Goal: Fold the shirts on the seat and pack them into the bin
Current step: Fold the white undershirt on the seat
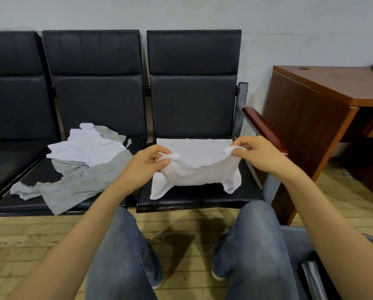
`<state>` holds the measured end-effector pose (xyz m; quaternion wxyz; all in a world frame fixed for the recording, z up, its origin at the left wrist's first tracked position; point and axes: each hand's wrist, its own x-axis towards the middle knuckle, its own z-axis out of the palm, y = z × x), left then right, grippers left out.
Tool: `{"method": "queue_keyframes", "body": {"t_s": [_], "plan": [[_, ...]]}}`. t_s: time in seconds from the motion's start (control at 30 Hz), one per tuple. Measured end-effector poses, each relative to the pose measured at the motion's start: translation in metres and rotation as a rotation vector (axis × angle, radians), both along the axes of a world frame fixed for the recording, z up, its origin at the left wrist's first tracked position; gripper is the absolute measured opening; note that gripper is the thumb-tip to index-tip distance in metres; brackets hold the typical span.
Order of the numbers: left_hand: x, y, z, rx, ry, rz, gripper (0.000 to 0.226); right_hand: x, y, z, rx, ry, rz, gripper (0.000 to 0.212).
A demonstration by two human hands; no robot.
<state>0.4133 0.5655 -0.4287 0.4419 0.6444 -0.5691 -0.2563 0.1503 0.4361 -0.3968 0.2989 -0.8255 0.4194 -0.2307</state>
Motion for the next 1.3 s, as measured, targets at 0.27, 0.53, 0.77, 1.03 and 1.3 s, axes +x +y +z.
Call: {"method": "queue_keyframes", "body": {"t_s": [0.27, 0.53, 0.77, 1.03, 1.3], "plan": [[0.007, 0.01, 0.021, 0.072, 0.221, -0.188, 0.012, -0.013, 0.002, 0.016, 0.316, -0.132, 0.161, 0.014], [0.049, -0.097, 0.004, 0.103, 0.207, 0.07, 0.005, 0.037, -0.094, 0.004, 0.315, -0.13, -0.063, 0.01], [0.101, -0.264, -0.059, 0.217, 0.19, 0.255, 0.009, 0.109, -0.246, -0.05, 0.431, -0.134, -0.183, 0.01], [0.134, -0.372, -0.199, 0.454, -0.168, 0.308, 0.017, 0.16, -0.349, -0.209, 0.398, 0.215, -0.258, 0.018], [0.137, -0.38, -0.232, 0.373, -0.228, 0.374, 0.028, 0.17, -0.359, -0.266, 0.153, 0.201, -0.387, 0.025]]}}
